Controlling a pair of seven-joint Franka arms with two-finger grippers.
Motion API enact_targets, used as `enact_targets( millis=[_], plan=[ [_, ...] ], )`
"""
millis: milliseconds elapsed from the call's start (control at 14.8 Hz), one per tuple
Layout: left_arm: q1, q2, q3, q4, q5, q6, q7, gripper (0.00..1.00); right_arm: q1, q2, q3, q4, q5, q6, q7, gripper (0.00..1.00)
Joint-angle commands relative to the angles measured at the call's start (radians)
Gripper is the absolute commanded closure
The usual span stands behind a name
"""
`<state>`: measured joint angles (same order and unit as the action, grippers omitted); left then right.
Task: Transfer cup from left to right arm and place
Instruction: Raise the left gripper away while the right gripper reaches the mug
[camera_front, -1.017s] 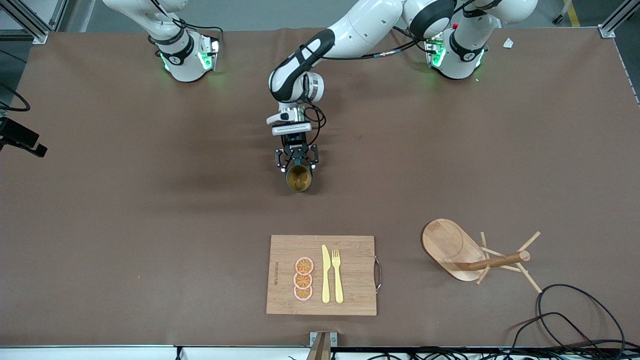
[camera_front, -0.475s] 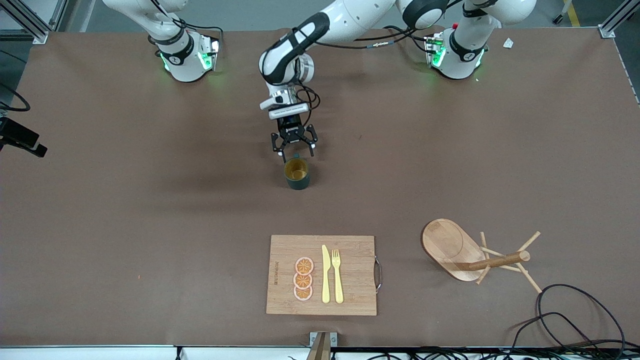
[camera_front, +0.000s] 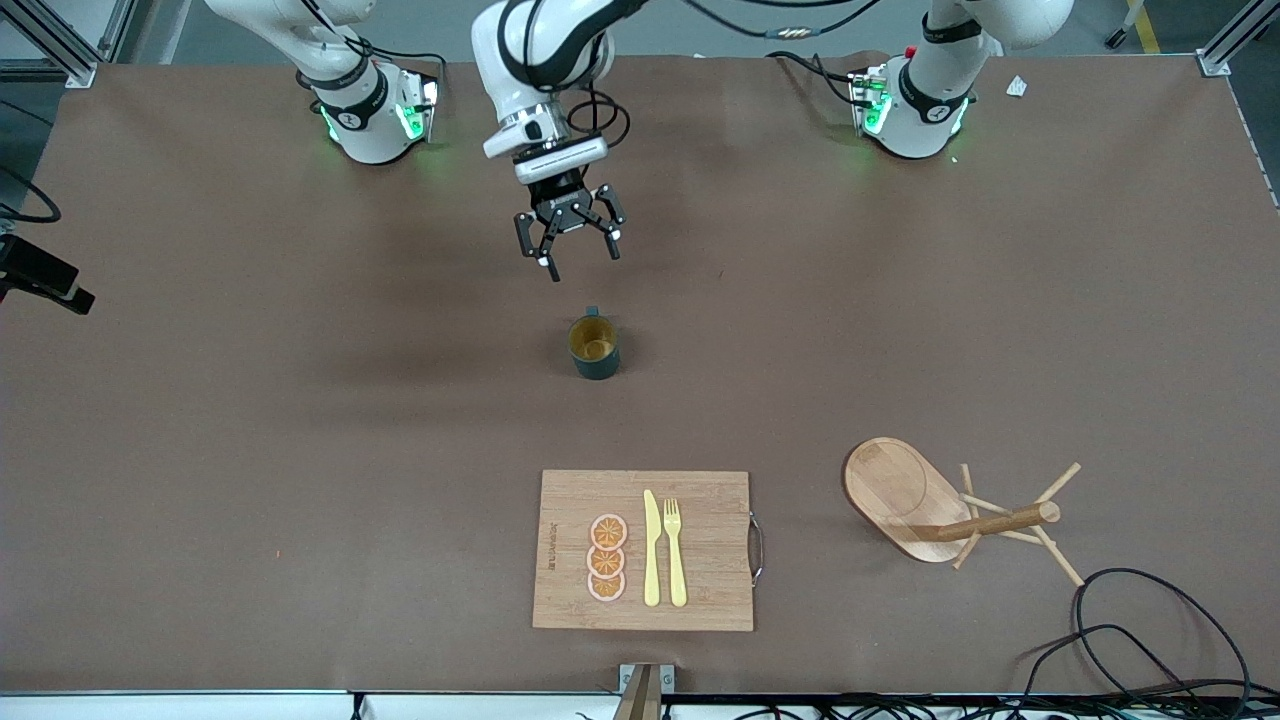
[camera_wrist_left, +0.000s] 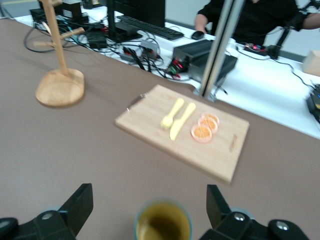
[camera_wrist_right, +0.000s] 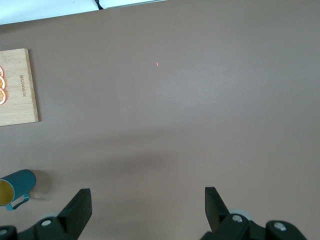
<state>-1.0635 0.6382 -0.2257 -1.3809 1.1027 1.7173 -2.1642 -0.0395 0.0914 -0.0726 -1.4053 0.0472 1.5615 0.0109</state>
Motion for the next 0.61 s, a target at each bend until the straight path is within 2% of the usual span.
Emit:
enact_targets(
  millis=[0, 203, 542],
  plan=[
    [0.135, -0.152, -0.007, -0.035, -0.104, 0.01, 0.162, 0.0, -0.01, 0.004, 0.013, 0.008, -0.007, -0.009, -0.006, 0.0],
    [0.278, -0.205, -0.009, -0.014, -0.208, 0.015, 0.337, 0.0, -0.003, 0.007, 0.013, 0.003, -0.006, -0.009, -0.003, 0.0],
    [0.515, -0.213, -0.012, 0.063, -0.348, 0.019, 0.595, 0.0, 0.038, 0.056, 0.017, 0.003, 0.003, -0.008, 0.0, 0.0]
  ],
)
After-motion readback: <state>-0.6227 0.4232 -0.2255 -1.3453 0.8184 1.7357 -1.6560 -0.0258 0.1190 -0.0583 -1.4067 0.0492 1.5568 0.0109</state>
